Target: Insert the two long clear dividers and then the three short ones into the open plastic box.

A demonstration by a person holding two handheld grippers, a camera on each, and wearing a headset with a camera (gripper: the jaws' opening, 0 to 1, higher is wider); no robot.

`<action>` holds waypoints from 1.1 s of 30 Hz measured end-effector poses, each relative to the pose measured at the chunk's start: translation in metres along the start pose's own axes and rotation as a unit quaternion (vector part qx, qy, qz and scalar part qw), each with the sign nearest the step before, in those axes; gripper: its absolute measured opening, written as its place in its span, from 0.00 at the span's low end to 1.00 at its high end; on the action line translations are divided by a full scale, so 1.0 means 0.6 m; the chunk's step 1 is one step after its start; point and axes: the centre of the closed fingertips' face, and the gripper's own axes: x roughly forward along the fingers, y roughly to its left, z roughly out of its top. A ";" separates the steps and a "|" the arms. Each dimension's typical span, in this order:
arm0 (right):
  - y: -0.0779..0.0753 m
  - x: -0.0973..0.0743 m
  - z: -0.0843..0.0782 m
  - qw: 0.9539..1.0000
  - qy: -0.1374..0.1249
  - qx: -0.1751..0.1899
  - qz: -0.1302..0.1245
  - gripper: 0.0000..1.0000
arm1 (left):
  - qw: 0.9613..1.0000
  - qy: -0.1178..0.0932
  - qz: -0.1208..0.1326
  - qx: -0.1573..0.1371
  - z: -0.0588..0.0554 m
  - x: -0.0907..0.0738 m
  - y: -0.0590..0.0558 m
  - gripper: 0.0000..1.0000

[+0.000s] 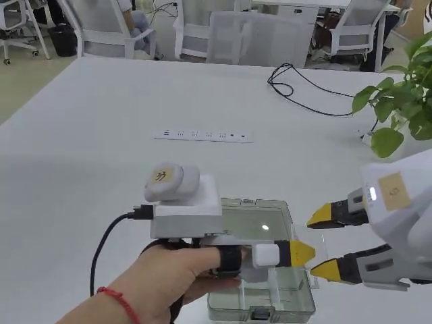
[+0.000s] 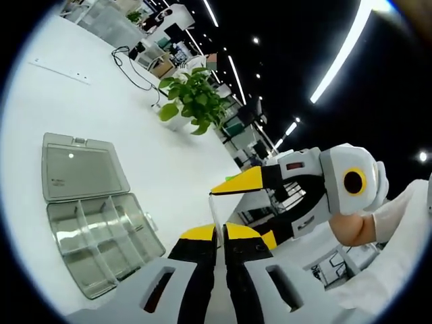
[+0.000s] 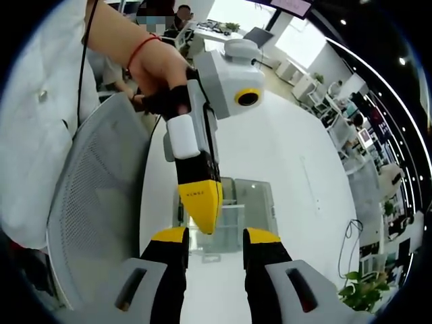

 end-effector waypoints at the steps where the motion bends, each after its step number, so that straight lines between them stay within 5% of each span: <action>1: 0.001 0.001 0.000 1.000 0.001 0.000 0.001 0.33 | 1.000 0.001 0.000 0.001 -0.001 0.000 0.001 0.00; 14: -0.002 0.005 0.002 1.000 -0.003 -0.006 -0.004 0.35 | 1.000 -0.009 0.005 -0.017 0.000 -0.003 0.006 0.00; 19: -0.013 -0.010 0.011 1.000 -0.024 0.012 0.000 0.35 | 1.000 -0.008 0.009 0.007 0.001 -0.008 0.009 0.00; 22: -0.021 -0.019 0.014 0.998 -0.045 0.044 0.016 0.34 | 0.998 -0.002 0.006 0.064 0.002 -0.014 0.006 0.00; 25: -0.019 -0.029 0.018 0.995 -0.063 0.067 0.046 0.31 | 0.991 0.017 0.006 0.134 -0.006 -0.018 0.004 0.00; 33: 0.005 -0.050 0.038 0.976 -0.109 0.108 0.154 0.22 | 0.954 0.049 -0.042 0.293 -0.028 -0.029 -0.026 0.00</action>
